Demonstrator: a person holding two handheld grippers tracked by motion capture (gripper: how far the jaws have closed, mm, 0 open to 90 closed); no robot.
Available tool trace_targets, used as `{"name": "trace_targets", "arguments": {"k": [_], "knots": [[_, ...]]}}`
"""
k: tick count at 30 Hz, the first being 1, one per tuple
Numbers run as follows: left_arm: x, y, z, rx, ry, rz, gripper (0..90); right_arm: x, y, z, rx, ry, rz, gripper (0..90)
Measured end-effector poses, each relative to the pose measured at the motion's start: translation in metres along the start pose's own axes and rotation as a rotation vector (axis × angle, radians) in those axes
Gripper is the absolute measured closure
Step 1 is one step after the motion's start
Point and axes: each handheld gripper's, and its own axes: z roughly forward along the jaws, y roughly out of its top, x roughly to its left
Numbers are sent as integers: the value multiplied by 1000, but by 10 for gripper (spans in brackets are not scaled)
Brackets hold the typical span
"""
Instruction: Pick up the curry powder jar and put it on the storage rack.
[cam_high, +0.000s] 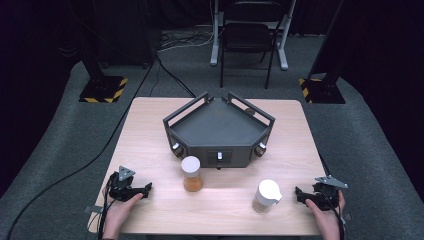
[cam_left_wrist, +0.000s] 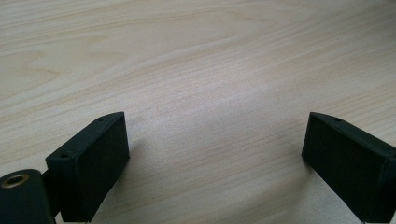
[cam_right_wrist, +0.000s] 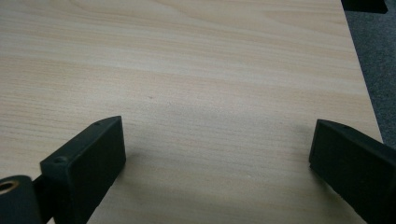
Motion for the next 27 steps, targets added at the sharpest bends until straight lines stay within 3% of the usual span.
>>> {"name": "trace_targets", "arguments": {"k": [27], "knots": [[0,0,0,0,0,0,69,0,2,1,9,4,-2,1]]}}
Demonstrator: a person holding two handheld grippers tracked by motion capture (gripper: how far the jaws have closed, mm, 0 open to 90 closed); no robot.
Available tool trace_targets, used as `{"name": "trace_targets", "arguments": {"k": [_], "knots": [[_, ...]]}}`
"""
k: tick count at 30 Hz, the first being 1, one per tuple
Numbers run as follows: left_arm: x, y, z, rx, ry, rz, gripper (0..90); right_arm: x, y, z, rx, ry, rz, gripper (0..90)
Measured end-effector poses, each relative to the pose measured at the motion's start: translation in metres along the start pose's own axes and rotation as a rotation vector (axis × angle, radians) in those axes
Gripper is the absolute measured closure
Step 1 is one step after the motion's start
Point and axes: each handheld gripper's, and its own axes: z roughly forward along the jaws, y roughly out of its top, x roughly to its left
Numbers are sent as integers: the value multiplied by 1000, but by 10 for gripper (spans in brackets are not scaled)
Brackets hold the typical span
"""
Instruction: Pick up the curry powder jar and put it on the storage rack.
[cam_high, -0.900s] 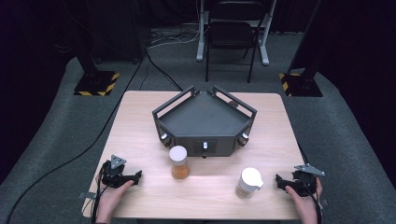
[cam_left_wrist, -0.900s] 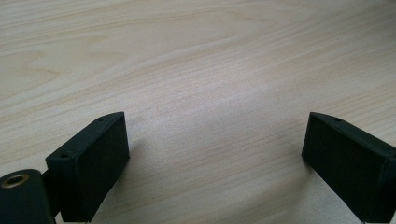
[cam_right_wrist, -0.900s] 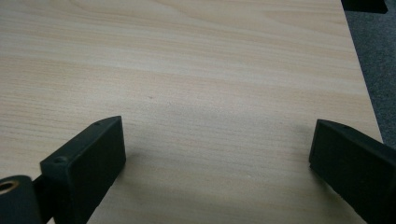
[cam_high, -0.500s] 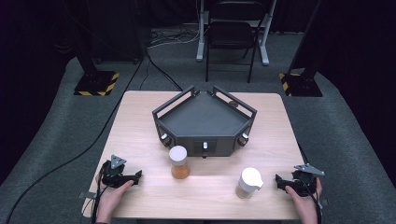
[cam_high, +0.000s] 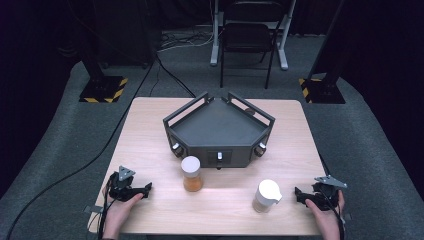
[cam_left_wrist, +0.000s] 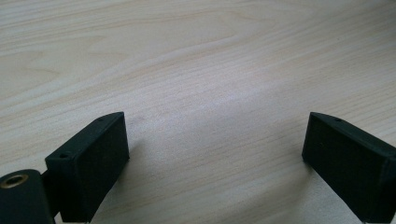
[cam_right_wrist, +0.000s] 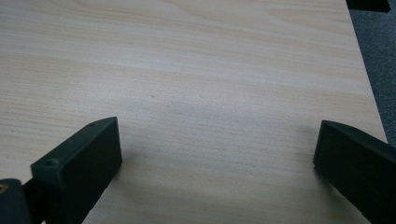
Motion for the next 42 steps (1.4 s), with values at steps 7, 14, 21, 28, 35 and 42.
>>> {"name": "trace_targets", "arguments": {"k": [7,14,21,28,35,42], "knots": [[1,1,0,2,-1,3,66,1,-1,-1,0,0,1,0],[0,1,1,1,0,0,64,1,-1,-1,1,1,0,0],[0,1,1,1,0,1,63,1,-1,-1,1,1,0,0],[0,1,1,1,0,1,65,1,-1,-1,1,1,0,0],[1,1,0,3,-4,5,60,1,-1,-1,1,4,-2,0],[0,-2,-1,-10,-9,25,80,1,-1,-1,1,4,-3,0]]}}
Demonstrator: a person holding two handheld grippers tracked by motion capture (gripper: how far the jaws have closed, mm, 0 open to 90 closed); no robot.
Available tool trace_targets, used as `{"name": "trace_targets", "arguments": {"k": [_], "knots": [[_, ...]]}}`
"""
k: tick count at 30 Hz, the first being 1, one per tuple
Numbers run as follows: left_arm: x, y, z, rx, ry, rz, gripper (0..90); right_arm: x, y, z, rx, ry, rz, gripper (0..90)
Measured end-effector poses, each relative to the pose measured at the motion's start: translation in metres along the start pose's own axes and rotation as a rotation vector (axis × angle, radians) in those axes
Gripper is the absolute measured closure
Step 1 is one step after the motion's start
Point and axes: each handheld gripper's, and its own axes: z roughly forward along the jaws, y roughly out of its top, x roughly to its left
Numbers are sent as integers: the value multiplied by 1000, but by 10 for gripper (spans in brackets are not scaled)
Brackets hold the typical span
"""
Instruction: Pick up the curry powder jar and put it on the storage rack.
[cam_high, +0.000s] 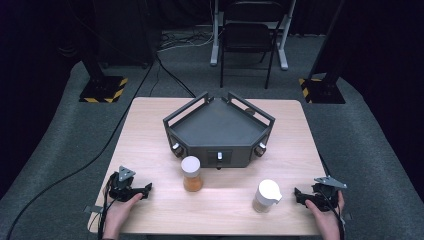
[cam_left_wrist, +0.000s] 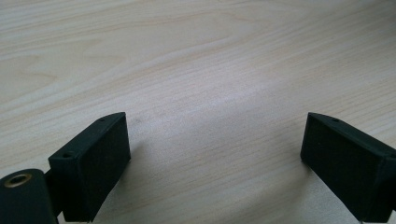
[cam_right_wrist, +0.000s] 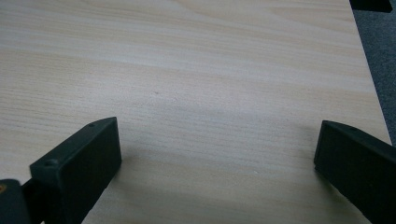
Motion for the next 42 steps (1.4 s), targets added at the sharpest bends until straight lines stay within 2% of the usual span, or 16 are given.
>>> {"name": "trace_targets", "arguments": {"k": [3,6,9,18,24,25,29,35,40,42], "knots": [[2,-1,-1,-5,-12,-5,78,0,0,0,0,1,-1,0],[9,-3,-2,-15,-52,-14,66,0,0,0,0,1,-1,0],[11,-4,-3,-23,-73,-21,64,0,0,0,0,1,-1,0],[6,-3,-9,-112,-117,-37,63,0,1,1,0,1,-1,0],[9,1,-15,-144,-147,-49,65,0,1,1,0,5,-6,0],[11,2,-17,-155,-165,-52,65,0,1,1,0,5,-6,0],[11,6,-20,-172,-177,-42,67,0,1,1,0,5,-6,0],[12,13,-22,-185,-222,-48,67,0,1,0,1,6,-7,0],[8,20,-26,-198,-239,-21,67,0,1,1,0,6,-7,0],[4,21,-27,-214,-233,-2,67,0,1,1,0,6,-7,0]]}}
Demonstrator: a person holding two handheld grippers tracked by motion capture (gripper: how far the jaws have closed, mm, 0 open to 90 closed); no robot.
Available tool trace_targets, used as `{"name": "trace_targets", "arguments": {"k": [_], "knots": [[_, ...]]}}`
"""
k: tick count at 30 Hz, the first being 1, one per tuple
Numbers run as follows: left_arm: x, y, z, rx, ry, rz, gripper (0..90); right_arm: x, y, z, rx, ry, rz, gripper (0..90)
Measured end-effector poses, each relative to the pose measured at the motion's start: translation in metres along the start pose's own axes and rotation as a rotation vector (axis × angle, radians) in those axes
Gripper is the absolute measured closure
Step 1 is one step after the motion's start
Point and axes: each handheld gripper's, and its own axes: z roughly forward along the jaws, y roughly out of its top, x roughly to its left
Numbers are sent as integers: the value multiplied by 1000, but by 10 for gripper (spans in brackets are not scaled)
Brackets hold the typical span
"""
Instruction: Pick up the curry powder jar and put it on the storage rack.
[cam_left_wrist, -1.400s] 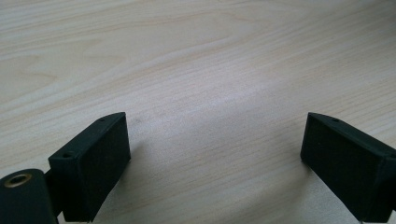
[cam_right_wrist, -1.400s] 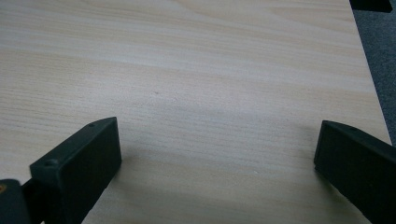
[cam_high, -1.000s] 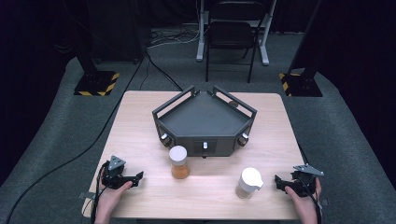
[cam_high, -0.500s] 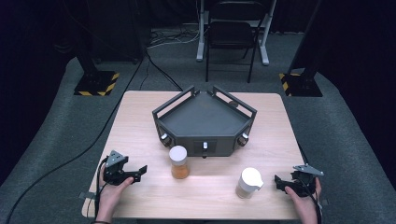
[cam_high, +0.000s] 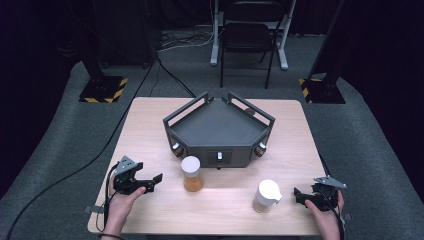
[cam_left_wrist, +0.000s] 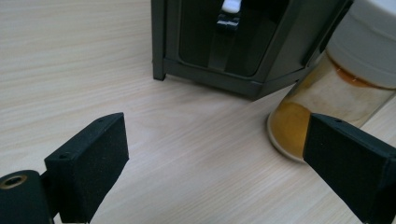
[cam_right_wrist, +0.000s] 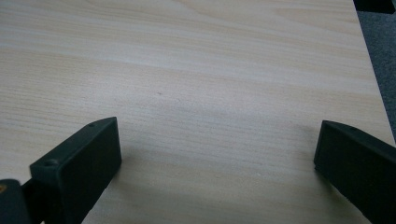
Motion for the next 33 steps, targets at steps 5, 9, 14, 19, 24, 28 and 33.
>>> {"name": "trace_targets", "arguments": {"k": [5,9,14,19,24,28,33], "knots": [[-6,5,4,-14,-24,39,68,0,0,0,0,1,-1,0],[-7,8,6,-33,-64,38,68,0,0,0,-1,2,-2,0],[-12,14,8,-42,-80,54,68,0,0,0,0,3,-2,0],[-16,18,12,-53,-99,71,68,0,0,0,0,3,-2,0],[-20,22,18,-52,-116,88,68,0,0,0,0,4,-2,0],[-23,24,23,-63,-140,101,68,0,0,0,0,4,-3,0],[-26,27,29,-65,-158,117,63,0,0,0,0,5,-3,0]]}}
